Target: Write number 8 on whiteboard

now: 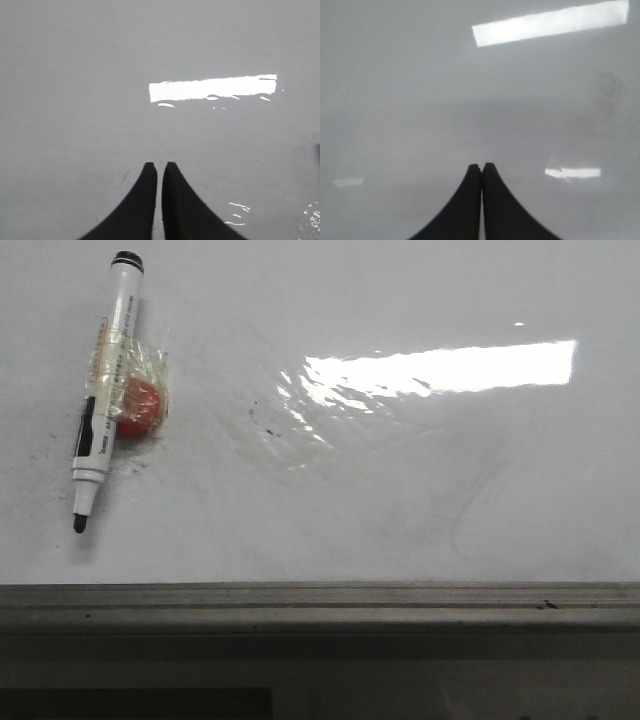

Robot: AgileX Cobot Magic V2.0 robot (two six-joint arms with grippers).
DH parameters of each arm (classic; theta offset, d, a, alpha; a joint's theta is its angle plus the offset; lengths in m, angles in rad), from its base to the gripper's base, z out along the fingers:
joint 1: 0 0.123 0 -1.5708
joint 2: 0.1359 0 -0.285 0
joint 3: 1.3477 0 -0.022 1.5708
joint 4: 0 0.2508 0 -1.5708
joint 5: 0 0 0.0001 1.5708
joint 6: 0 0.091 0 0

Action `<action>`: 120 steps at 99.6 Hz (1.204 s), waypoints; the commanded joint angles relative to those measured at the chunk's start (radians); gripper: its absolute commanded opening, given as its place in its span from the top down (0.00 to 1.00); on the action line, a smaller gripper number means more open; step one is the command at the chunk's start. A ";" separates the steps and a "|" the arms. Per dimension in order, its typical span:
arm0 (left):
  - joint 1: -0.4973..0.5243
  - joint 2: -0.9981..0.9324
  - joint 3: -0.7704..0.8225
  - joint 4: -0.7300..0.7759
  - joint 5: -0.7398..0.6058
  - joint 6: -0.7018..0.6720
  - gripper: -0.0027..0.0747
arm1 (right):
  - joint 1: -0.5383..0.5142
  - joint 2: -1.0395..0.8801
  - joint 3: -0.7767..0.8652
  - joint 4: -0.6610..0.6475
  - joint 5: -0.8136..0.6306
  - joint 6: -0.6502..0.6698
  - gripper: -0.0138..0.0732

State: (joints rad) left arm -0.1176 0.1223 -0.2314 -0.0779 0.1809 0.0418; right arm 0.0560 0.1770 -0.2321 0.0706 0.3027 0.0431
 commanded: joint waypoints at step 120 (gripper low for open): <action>-0.721 0.614 -0.030 -0.089 -0.478 -0.006 0.45 | -0.004 0.021 -0.012 -0.001 -0.071 0.000 0.91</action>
State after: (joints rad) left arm -0.8237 0.6705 -0.2314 -0.1429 -0.1532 0.0418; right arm 0.0560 0.1784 -0.2197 0.0728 0.3231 0.0431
